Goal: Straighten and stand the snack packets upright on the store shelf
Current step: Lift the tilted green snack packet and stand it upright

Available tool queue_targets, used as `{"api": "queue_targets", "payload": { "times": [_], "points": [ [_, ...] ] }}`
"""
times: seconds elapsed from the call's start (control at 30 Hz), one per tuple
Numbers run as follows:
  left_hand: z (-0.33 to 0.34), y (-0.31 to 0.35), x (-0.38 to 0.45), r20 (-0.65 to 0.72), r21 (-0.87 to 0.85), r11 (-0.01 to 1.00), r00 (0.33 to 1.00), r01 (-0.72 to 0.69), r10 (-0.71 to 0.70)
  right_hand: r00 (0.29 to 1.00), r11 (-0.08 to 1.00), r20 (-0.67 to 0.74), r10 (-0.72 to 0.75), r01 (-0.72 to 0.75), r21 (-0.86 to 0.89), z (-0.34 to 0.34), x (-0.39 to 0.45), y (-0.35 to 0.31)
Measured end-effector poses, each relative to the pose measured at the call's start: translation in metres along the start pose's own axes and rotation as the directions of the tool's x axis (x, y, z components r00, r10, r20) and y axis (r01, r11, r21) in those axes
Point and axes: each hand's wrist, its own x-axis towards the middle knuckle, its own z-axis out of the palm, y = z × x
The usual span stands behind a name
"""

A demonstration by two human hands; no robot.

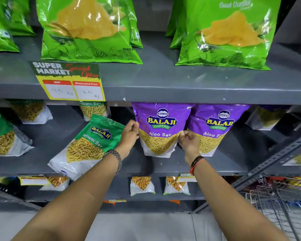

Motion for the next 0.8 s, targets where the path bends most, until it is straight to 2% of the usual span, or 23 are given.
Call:
{"api": "queue_targets", "payload": {
  "times": [0.07, 0.2, 0.27, 0.33, 0.4, 0.5, 0.57, 0.63, 0.7, 0.8],
  "points": [
    [0.004, -0.006, 0.005, -0.011, 0.011, 1.000, 1.000, 0.016, -0.016, 1.000, 1.000, 0.006, -0.009, 0.009, -0.028, 0.000, 0.010, 0.006],
    [-0.003, -0.015, 0.004, -0.028, 0.035, 0.999, 1.000, 0.007, -0.006, 1.000, 0.981, -0.017, -0.011, 0.008, -0.194, -0.010, 0.006, 0.018],
    [-0.017, -0.015, 0.003, -0.066, 0.102, 0.994, 0.997, -0.031, 0.038, 0.996, 0.965, 0.006, 0.086, -0.082, -0.247, -0.018, -0.006, 0.026],
    [-0.041, -0.015, 0.005, -0.113, 0.194, 0.978, 0.988, -0.082, 0.105, 0.971, 0.957, 0.084, 0.222, -0.200, -0.211, -0.021, -0.024, 0.035],
    [-0.073, -0.015, 0.008, -0.164, 0.288, 0.953, 0.975, -0.097, 0.149, 0.943, 0.942, 0.168, 0.287, -0.246, -0.228, -0.015, -0.043, 0.037],
    [-0.127, -0.016, 0.009, -0.296, 0.383, 0.924, 0.947, 0.001, 0.121, 0.887, 0.935, 0.322, 0.332, -0.265, -0.234, 0.016, -0.063, 0.038],
    [-0.165, -0.021, 0.010, -0.363, 0.458, 0.884, 0.927, 0.090, 0.094, 0.858, 0.932, 0.374, 0.353, -0.288, -0.221, 0.050, -0.074, 0.040],
    [-0.194, -0.024, 0.008, -0.407, 0.498, 0.839, 0.913, 0.221, 0.001, 0.836, 0.926, 0.399, 0.375, -0.319, -0.202, 0.086, -0.083, 0.044],
    [-0.219, -0.028, 0.007, -0.401, 0.527, 0.783, 0.909, 0.330, -0.113, 0.819, 0.920, 0.417, 0.393, -0.351, -0.176, 0.124, -0.093, 0.052],
    [-0.244, -0.036, 0.009, -0.290, 0.518, 0.789, 0.936, 0.330, -0.201, 0.805, 0.905, 0.416, 0.423, -0.400, -0.145, 0.171, -0.104, 0.068]
  ]
}}
